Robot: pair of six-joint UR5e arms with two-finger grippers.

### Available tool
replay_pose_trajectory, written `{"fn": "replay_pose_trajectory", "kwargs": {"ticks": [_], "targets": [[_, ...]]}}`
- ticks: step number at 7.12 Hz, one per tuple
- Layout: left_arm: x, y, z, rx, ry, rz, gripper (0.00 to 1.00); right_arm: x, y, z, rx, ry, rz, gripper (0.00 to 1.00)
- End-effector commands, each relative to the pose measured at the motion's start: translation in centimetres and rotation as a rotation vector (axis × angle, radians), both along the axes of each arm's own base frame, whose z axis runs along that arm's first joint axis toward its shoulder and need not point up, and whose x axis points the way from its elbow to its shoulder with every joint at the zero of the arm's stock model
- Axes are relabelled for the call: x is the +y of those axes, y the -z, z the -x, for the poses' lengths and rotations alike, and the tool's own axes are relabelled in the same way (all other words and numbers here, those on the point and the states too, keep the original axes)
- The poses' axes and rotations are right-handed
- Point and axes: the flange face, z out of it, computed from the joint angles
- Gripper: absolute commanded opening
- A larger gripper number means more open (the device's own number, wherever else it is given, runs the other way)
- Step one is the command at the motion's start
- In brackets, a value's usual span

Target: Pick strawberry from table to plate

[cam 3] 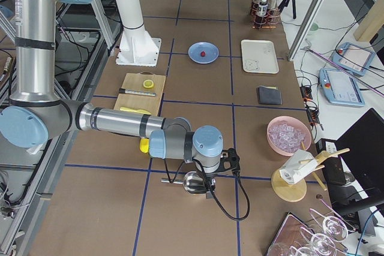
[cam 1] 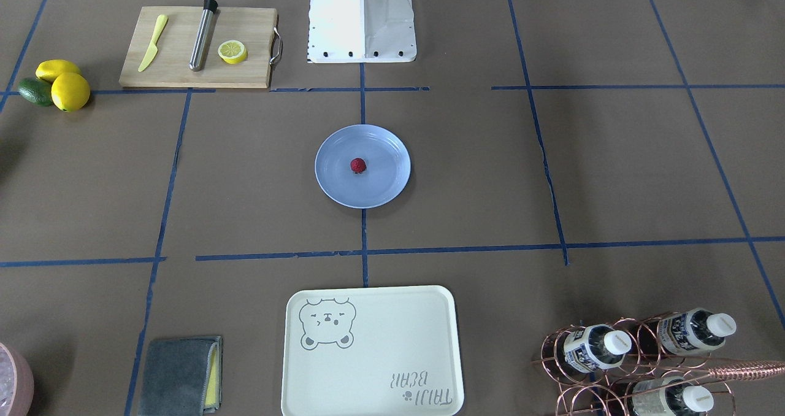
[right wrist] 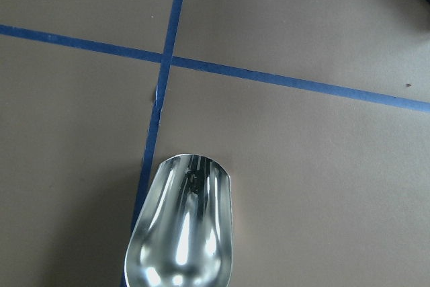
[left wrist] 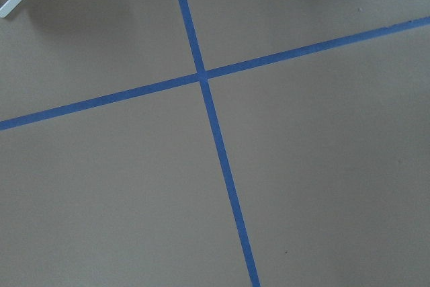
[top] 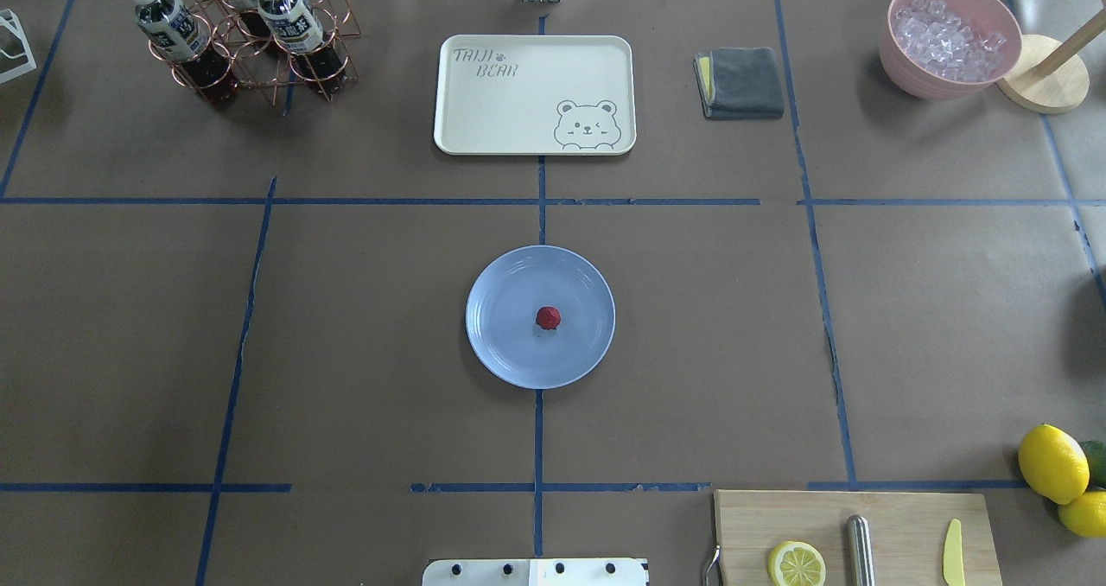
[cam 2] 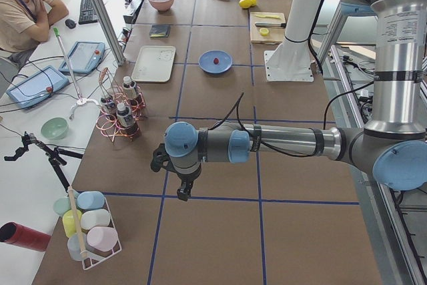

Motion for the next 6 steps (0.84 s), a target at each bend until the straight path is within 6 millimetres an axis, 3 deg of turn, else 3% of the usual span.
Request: {"fn": "replay_pose_trajectory", "kwargs": {"ticks": [1, 6], "targets": [[0.06, -0.1, 0.06, -0.002, 0.002, 0.003, 1.0, -0.37, 0.99, 0.01, -0.017, -0.059, 0.034, 1.0], [-0.05, -0.05, 0.43, -0.067, 0.0, -0.006, 1.0, -0.5, 1.45, 0.0, -0.016, -0.06, 0.02, 1.0]]}}
